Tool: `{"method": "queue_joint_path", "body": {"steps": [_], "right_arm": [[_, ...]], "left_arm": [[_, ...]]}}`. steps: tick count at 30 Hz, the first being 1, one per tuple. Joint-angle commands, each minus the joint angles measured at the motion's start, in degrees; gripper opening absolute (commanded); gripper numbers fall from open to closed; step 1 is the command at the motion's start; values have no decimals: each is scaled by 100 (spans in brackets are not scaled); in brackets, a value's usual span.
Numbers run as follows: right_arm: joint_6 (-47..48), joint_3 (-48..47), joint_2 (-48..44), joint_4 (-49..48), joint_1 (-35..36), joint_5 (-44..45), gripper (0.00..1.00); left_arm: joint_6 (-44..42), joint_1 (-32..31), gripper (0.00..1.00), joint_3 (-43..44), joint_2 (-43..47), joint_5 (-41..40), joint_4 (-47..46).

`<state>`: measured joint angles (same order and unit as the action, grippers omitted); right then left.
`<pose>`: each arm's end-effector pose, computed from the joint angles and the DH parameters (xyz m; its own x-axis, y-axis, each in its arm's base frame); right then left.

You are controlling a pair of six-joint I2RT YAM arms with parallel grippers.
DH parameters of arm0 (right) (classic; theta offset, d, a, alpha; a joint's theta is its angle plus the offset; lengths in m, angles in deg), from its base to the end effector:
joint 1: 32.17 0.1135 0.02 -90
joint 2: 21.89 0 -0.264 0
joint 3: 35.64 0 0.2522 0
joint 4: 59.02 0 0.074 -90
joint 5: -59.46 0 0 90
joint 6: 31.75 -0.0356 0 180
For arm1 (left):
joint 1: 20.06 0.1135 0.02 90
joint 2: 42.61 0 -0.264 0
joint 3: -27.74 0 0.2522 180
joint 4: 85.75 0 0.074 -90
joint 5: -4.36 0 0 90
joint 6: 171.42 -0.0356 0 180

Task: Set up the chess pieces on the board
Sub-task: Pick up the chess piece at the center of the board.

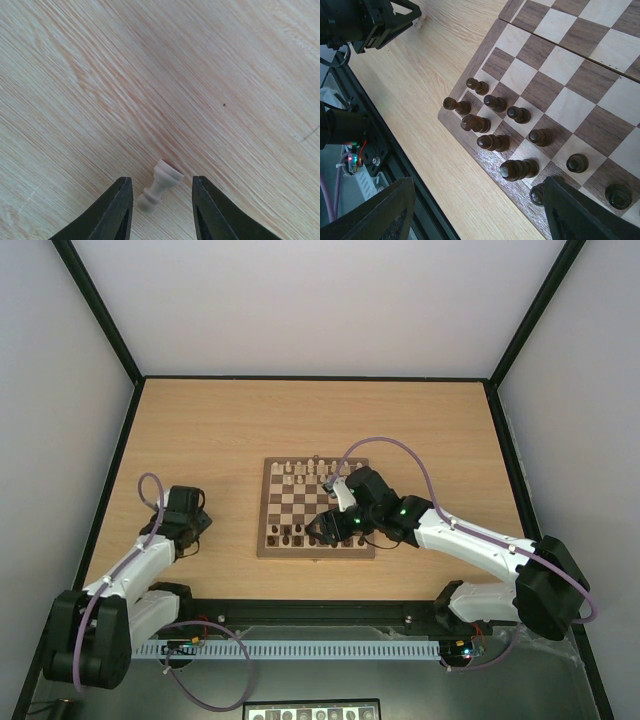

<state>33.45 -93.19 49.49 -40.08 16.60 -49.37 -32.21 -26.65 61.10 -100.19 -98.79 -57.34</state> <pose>0.1701 0.2115 0.2451 -0.6974 -0.1935 -0.6900 -0.6589 0.5517 0.5113 0.1742 -0.0120 0.1465 -0.4965 -0.6848 -0.5334 -0.6143 0.7114 -0.3414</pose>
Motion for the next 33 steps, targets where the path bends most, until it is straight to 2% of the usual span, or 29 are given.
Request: {"method": "queue_joint_path", "body": {"steps": [1,15,20,33], "right_arm": [[54,55,-42,3,44,16,71],[65,46,-27,27,74,82,71],[71,46,-18,21,79,75,71],[71,46,26,11,96,90,71]], "left_arm": [[-43,-26,35,156,-184,-141,-14],[-134,-35,34,279,-633,-39,-214],[-149,-100,26,333,-709,-22,-276],[-87,-296,21,343,-806,-29,-298]]}}
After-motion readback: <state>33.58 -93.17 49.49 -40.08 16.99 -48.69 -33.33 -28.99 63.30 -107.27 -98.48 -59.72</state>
